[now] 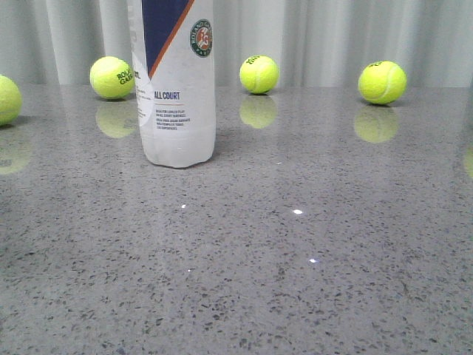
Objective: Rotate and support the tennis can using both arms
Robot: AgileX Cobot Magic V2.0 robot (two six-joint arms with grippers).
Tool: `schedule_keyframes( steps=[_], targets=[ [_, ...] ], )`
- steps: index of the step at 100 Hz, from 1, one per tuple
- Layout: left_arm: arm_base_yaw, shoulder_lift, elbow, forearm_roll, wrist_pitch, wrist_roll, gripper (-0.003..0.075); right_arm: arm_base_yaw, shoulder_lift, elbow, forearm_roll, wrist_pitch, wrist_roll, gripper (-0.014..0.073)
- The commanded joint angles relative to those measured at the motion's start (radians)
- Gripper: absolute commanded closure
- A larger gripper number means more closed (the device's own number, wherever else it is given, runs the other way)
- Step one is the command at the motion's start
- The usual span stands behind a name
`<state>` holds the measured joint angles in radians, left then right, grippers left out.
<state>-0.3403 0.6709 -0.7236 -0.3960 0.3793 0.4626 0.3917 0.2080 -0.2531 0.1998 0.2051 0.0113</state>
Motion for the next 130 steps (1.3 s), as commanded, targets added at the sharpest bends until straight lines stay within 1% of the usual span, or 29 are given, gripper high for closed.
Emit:
schedule_keyframes(
  steps=[1,10,27,41,45,58,73,78,80,87,90,92,97,112,130],
  targets=[
    [0.044,-0.019,0.008,-0.022,-0.108,-0.009,0.0741,-0.006,0.006,-0.028,-0.006,-0.082,-0.011,0.065],
    [0.09,-0.026,0.039,-0.022,-0.138,-0.009,0.0741,-0.006,0.006,-0.028,-0.006,-0.082,-0.011,0.065],
    [0.164,-0.028,0.055,-0.01,-0.14,-0.009,0.0741,-0.006,0.006,-0.028,-0.006,-0.082,-0.011,0.065],
    [0.213,-0.046,0.077,-0.01,-0.175,-0.009,0.0741,-0.006,0.006,-0.028,-0.006,-0.082,-0.011,0.065],
    [0.227,-0.058,0.092,-0.01,-0.206,-0.009,0.0741,-0.006,0.006,-0.028,-0.006,-0.082,-0.011,0.065],
    [0.235,-0.063,0.139,-0.048,-0.298,-0.009,0.0741,-0.006,0.006,-0.028,-0.006,-0.082,-0.011,0.065],
    [0.233,-0.067,0.189,-0.025,-0.379,-0.009,0.0741,-0.006,0.006,-0.028,-0.006,-0.082,-0.011,0.065],
    [0.233,-0.078,0.203,0.02,-0.393,-0.072,0.0741,-0.006,0.006,-0.028,-0.006,-0.082,-0.011,0.065],
    [0.233,-0.084,0.209,0.059,-0.393,-0.101,0.0741,-0.006,0.006,-0.028,-0.006,-0.082,-0.011,0.065],
    [0.233,-0.107,0.232,0.248,-0.395,-0.297,0.0741,-0.006,0.006,-0.028,-0.006,-0.082,-0.011,0.065],
    [0.233,-0.117,0.243,0.338,-0.395,-0.401,0.0741,-0.006,0.006,-0.028,-0.006,-0.082,-0.011,0.065],
    [0.233,-0.124,0.252,0.369,-0.397,-0.456,0.0741,-0.006,0.006,-0.028,-0.006,-0.082,-0.011,0.065],
    [0.233,-0.144,0.277,0.452,-0.399,-0.539,0.0741,-0.006,0.006,-0.028,-0.006,-0.082,-0.011,0.065],
    [0.233,-0.228,0.374,0.457,-0.408,-0.55,0.0741,-0.006,0.006,-0.028,-0.006,-0.082,-0.011,0.065],
    [0.235,-0.363,0.528,0.453,-0.441,-0.549,0.0741,-0.006,0.006,-0.028,-0.006,-0.082,-0.011,0.065]
  ],
)
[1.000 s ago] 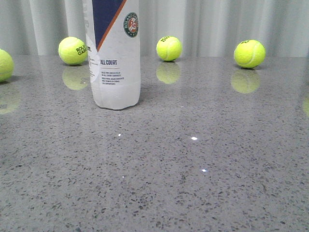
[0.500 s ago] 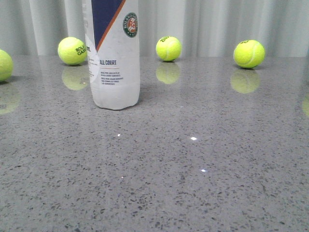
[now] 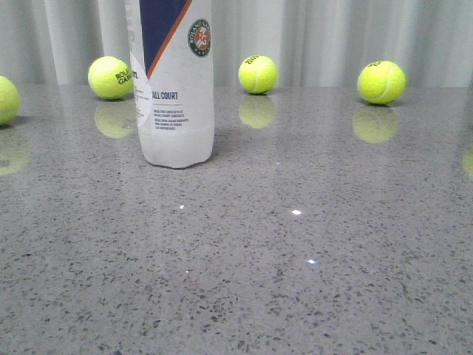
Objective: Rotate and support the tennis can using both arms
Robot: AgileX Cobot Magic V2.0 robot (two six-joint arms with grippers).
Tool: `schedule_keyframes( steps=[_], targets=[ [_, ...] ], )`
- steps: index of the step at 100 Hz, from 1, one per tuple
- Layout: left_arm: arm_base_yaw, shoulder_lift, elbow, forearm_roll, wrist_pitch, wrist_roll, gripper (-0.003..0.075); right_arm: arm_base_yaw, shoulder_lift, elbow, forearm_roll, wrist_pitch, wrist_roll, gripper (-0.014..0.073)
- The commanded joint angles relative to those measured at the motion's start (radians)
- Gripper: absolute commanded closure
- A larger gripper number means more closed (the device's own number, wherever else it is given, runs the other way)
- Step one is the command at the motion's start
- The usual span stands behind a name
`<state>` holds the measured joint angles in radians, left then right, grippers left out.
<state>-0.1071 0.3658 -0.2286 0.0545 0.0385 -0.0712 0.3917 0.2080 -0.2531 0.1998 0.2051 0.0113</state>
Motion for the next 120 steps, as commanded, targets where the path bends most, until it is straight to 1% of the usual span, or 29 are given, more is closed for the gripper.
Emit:
schedule_keyframes(
  steps=[1,14,30,32,33,35,47,120],
  targets=[
    [0.001,-0.071,0.045,0.002,-0.1,-0.015,0.0741,-0.006,0.006,-0.028,-0.006,-0.082,-0.011,0.065],
    [0.009,-0.207,0.15,-0.037,-0.102,-0.015,0.0741,-0.006,0.006,-0.028,-0.006,-0.082,-0.011,0.065],
    [0.063,-0.369,0.276,-0.054,-0.106,-0.015,0.0741,-0.006,0.006,-0.028,-0.006,-0.082,-0.011,0.065],
    [0.069,-0.39,0.276,-0.06,-0.081,-0.015,0.0741,-0.006,0.006,-0.028,-0.006,-0.082,-0.011,0.065],
    [0.069,-0.397,0.274,-0.06,-0.038,-0.015,0.0741,-0.006,0.006,-0.028,-0.006,-0.082,-0.011,0.065],
    [0.072,-0.415,0.271,-0.06,-0.008,-0.015,0.0741,-0.006,0.006,-0.028,-0.006,-0.082,-0.011,0.065],
    [0.077,-0.41,0.274,-0.06,0.014,-0.015,0.0741,-0.006,0.005,-0.028,-0.006,-0.082,-0.011,0.065],
    [0.077,-0.41,0.274,-0.06,0.012,-0.015,0.0741,-0.006,0.005,-0.028,-0.006,-0.082,-0.011,0.065]
  ],
)
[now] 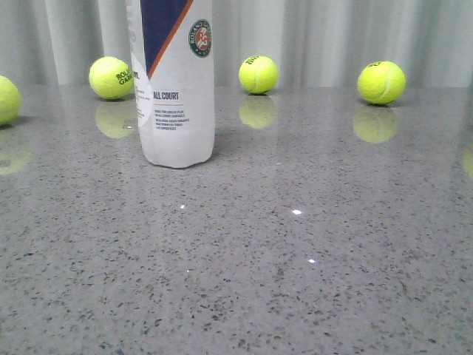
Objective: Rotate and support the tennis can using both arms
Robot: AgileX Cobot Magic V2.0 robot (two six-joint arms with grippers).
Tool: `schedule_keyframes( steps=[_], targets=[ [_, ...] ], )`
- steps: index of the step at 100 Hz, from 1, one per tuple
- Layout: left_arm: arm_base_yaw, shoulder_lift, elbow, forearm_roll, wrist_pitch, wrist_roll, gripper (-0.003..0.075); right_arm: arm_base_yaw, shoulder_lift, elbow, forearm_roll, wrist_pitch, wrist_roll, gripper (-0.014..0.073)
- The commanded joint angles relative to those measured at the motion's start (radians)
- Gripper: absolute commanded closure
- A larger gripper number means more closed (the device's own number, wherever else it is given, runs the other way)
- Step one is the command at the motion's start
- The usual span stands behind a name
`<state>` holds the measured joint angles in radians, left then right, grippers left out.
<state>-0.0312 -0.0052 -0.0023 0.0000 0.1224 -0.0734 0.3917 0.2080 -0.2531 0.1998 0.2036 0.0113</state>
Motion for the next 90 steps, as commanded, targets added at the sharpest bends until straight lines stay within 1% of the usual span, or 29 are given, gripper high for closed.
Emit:
schedule_keyframes(
  steps=[1,29,40,44,53,62,78,90],
  targets=[
    [0.001,-0.039,0.048,-0.006,-0.072,-0.013,0.0741,-0.006,0.005,-0.028,-0.006,-0.081,-0.011,0.065],
    [0.001,-0.039,0.048,-0.006,-0.072,-0.013,0.0741,-0.006,0.005,-0.028,-0.006,-0.083,-0.011,0.065],
    [0.001,-0.039,0.048,-0.006,-0.072,-0.013,0.0741,-0.008,0.005,0.0,-0.01,-0.147,-0.011,0.065],
    [0.001,-0.039,0.048,-0.006,-0.072,-0.013,0.0741,-0.02,0.005,0.012,-0.037,-0.183,-0.011,0.065],
    [0.001,-0.039,0.048,-0.006,-0.072,-0.013,0.0741,-0.086,0.005,0.044,-0.138,-0.27,-0.011,0.065],
    [0.001,-0.039,0.048,-0.006,-0.072,-0.013,0.0741,-0.176,0.005,0.072,-0.216,-0.315,0.004,0.065],
    [0.001,-0.039,0.048,-0.006,-0.072,-0.013,0.0741,-0.321,0.001,0.115,-0.258,-0.309,0.01,0.065],
    [0.001,-0.039,0.048,-0.006,-0.072,-0.013,0.0741,-0.387,-0.055,0.163,-0.263,-0.303,0.048,0.065]
  ],
)
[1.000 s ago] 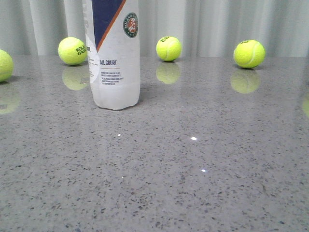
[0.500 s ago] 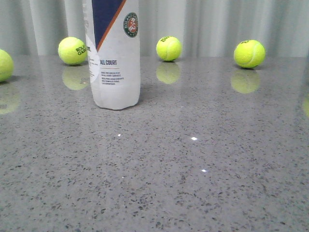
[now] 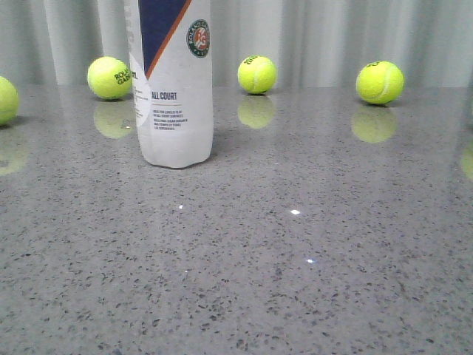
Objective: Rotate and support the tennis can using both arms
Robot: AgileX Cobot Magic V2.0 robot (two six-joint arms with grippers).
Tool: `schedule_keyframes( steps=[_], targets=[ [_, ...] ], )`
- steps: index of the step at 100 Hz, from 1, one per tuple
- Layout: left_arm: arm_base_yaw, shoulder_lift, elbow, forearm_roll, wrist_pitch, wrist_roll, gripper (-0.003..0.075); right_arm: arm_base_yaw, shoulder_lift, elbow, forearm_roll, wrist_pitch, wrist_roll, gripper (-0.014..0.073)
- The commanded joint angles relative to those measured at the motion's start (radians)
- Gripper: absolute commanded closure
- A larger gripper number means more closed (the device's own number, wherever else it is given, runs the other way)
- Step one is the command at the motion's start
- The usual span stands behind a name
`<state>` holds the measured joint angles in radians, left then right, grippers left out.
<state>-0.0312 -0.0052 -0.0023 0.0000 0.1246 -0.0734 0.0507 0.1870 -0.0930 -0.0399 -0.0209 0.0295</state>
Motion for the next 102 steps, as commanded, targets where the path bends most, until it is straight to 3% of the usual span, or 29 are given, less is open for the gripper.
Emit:
schedule_keyframes(
  steps=[1,20,26,102],
  targets=[
    [0.001,-0.039,0.048,-0.006,-0.074,-0.013,0.0741,-0.049,-0.039,0.009,-0.025,-0.078,0.032,0.065],
    [0.001,-0.039,0.048,-0.006,-0.074,-0.013,0.0741,-0.079,-0.174,0.104,-0.031,-0.077,0.068,0.065],
    [0.001,-0.039,0.048,-0.006,-0.074,-0.013,0.0741,-0.079,-0.226,0.102,-0.031,-0.011,0.088,0.065],
    [0.001,-0.039,0.048,-0.006,-0.076,-0.013,0.0741,-0.077,-0.22,0.101,-0.03,0.006,0.098,0.065]
  ],
)
